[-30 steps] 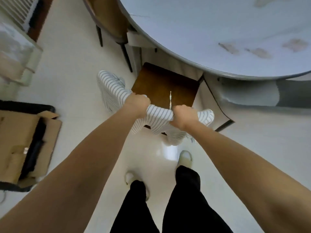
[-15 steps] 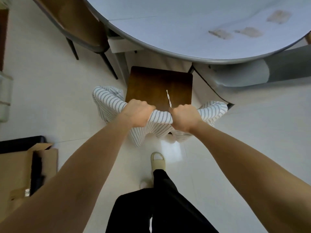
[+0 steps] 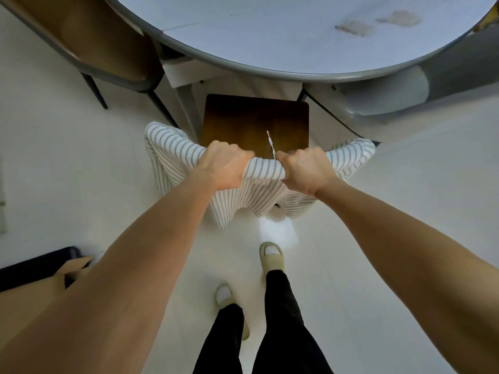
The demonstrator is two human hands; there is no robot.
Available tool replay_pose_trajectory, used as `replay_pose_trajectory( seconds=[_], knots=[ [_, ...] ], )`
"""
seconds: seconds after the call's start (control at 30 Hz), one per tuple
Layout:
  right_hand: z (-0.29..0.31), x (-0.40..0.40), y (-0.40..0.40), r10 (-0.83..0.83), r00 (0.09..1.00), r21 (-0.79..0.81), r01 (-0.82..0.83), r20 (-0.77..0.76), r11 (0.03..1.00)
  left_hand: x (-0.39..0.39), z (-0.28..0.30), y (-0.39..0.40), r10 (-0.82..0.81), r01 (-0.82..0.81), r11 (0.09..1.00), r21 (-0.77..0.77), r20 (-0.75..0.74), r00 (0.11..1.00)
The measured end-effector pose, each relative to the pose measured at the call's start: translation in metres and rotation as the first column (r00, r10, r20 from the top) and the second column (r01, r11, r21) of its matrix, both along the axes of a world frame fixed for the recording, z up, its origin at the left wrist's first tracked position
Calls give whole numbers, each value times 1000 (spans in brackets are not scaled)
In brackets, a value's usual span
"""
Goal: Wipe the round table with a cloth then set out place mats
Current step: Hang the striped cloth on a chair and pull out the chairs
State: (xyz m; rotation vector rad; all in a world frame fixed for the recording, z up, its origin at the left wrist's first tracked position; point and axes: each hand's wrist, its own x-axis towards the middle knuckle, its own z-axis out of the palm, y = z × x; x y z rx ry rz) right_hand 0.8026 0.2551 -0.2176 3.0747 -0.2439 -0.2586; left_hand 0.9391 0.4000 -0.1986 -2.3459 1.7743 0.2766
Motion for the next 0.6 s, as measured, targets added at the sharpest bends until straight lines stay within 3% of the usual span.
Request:
replay_pose_trajectory(
  seconds=[0.6],
  knots=[
    [0,109,-55,-55,996,-24,57,76,998,113,5,-58,-17,19,999,-42,33,999]
  ],
)
